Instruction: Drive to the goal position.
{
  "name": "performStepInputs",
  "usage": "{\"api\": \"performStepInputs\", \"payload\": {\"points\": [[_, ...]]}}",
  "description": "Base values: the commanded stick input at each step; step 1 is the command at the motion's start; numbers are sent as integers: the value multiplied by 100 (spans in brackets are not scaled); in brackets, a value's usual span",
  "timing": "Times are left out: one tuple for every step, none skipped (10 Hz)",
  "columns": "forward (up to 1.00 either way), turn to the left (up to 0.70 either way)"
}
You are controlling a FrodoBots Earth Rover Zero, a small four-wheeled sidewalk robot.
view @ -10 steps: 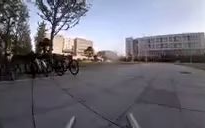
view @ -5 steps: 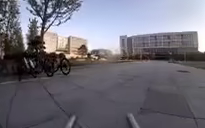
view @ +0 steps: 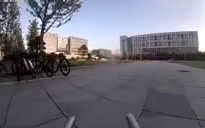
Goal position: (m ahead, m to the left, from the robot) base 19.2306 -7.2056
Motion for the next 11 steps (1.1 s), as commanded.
{"api": "performStepInputs", "payload": {"points": [[70, -14], [70, -14], [70, -14], [70, -14], [70, -14], [70, -14], [70, -14], [70, -14], [70, -14], [70, -14], [70, -14]]}}
